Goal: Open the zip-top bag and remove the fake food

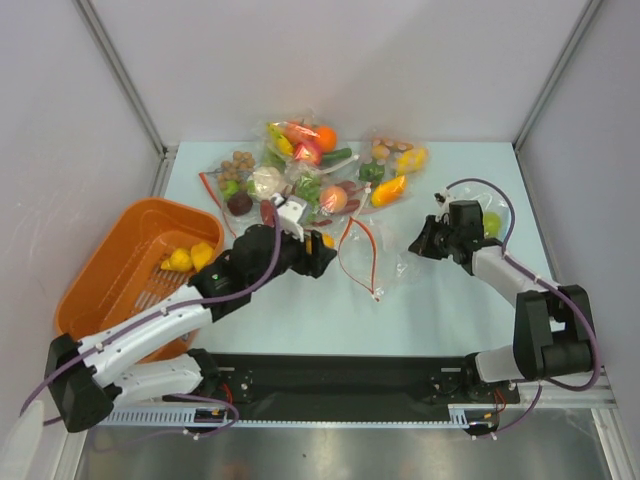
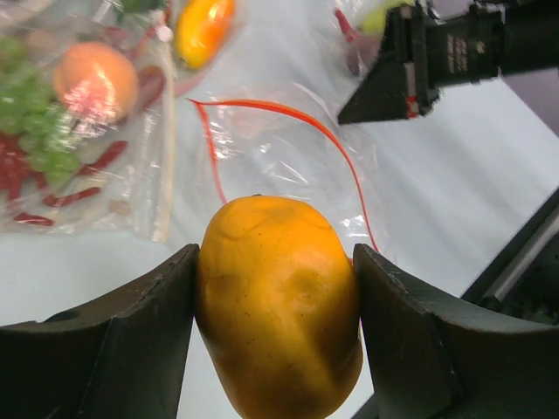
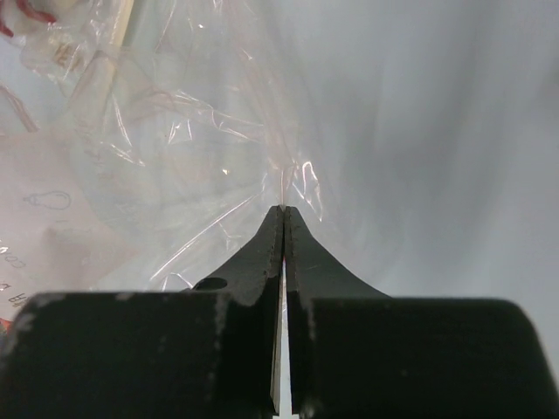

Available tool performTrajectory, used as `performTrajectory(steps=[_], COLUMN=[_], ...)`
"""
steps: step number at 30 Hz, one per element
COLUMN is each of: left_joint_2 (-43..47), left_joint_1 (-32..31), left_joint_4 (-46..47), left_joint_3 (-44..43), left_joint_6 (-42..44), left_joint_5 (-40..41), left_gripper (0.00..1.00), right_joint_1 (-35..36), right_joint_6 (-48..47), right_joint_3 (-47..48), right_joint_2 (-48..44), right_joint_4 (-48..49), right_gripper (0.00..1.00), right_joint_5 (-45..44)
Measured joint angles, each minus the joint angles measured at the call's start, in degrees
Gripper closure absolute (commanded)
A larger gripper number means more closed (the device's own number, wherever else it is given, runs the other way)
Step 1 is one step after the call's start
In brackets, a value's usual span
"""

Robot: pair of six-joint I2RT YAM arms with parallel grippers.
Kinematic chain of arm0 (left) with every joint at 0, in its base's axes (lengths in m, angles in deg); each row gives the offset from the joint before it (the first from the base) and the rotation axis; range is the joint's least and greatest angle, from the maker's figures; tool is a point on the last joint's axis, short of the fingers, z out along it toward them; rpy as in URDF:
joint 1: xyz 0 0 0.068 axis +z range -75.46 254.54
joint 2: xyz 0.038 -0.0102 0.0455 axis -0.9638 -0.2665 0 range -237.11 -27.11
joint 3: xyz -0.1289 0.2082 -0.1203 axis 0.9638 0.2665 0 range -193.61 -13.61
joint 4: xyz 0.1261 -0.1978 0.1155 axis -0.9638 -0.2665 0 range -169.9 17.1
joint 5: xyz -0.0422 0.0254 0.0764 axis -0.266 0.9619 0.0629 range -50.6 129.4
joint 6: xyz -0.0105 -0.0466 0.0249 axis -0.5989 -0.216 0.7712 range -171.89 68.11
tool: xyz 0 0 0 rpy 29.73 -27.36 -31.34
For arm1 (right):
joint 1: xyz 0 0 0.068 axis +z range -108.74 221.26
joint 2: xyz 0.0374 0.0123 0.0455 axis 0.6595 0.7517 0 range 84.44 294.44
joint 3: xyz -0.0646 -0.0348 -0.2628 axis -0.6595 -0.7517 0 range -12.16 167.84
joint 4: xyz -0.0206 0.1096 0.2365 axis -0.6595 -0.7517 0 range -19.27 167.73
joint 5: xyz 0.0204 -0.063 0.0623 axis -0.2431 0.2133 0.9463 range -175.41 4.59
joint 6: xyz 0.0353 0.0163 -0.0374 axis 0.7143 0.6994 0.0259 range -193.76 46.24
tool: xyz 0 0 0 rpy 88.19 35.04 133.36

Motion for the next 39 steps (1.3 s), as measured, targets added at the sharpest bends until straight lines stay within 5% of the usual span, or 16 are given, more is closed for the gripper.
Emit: performTrajectory(steps=[8, 15, 21, 32, 39], left_joint_2=[5.38, 8.46, 13.14, 13.11, 13.09], left_joint_1=[12.33, 22.4, 32.35, 48.37, 55.69], left_joint_4=[-3.23, -9.09, -13.6, -23.91, -25.33], left_joint_3=[1.07, 1.05, 0.66, -3.23, -0.09], left_joint_6=[-0.44, -0.48, -0.44, 2.14, 3.5], left_joint_5=[-0.7, 2.56, 7.39, 16.39, 15.17], left_gripper=[0.57, 0.57, 0.53, 0.5, 0.0], right_joint_1=[-0.5, -0.79, -1.31, -3.67, -4.81], right_joint_6=[-2.01, -3.52, -4.76, -5.01, -5.03], right_joint_3=[0.72, 1.27, 3.02, 4.63, 4.79], right_joint_2=[-2.43, -6.05, -10.67, -16.15, -16.81], right_joint_4=[-2.93, -6.73, -10.16, -13.05, -13.03], right_gripper=[0.92, 0.55, 0.32, 0.28, 0.28], right_joint_5=[-3.93, -6.95, -10.05, -11.37, -9.81])
